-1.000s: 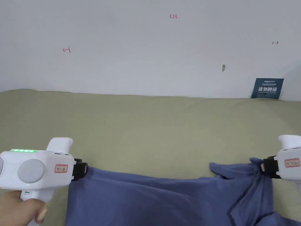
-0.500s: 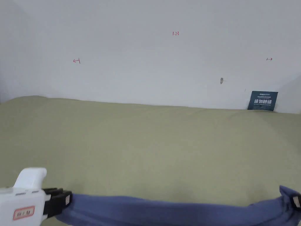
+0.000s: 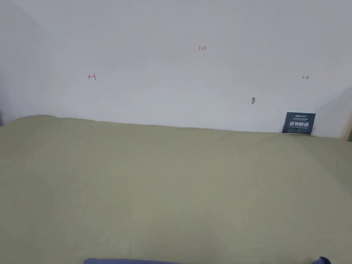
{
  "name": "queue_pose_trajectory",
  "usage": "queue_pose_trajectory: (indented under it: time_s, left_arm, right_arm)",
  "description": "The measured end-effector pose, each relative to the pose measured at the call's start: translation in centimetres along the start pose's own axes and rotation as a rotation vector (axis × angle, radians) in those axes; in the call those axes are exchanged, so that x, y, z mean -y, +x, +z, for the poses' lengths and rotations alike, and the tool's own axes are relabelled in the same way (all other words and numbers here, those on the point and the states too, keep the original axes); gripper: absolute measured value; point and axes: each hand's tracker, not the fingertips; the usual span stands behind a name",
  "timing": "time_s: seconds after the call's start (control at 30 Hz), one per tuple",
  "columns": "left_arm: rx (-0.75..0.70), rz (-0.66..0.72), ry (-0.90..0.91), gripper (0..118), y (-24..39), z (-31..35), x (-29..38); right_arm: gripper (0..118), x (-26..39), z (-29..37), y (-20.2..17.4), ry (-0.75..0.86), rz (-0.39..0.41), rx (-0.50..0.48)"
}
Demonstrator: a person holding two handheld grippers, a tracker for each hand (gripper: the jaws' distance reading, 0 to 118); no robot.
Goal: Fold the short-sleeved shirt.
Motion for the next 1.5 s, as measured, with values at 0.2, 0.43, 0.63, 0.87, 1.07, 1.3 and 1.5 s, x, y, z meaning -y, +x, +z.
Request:
queue_pose_trajectory:
  time_s: [0.2, 0.43, 0.63, 0.87, 1.07, 1.3, 1.5]
  left_arm:
    - [-0.009, 0.017, 0.037, 8, 1.4, 0.5, -0.5]
    - [0.011, -0.001, 0.152, 87, 3.9, 5.7, -2.5]
    - [0.034, 0.039, 0.22, 21, 6.5, 6.9, -3.4]
    - [0.028, -0.03, 0.154, 0, 7.3, 5.2, -2.5]
    - [0.054, -0.034, 0.146, 0, 4.1, 4.4, -4.1]
    - [0.317, 0.082, 0.108, 0, -2.6, 1.8, -7.9]
    - [0.48, 0.191, -0.164, 94, -5.2, -2.9, -8.6]
  right_arm:
    - [1, -0.4, -1.0, -0.3, 0.01, -0.013, 0.002]
    - [82, -2.7, 3.8, -0.4, 0.127, -0.001, 0.059]
    - [42, -3.7, 6.3, -2.6, 0.196, 0.039, 0.061]
    - [0, -2.8, 5.2, -4.4, 0.187, 0.018, 0.033]
    - [0, -2.9, 4.9, -5.1, 0.179, 0.052, 0.021]
    - [0, -2.5, 4.6, -5.0, 0.188, 0.052, 0.011]
    - [0, -2.4, 4.3, -4.7, 0.18, 0.053, 0.015]
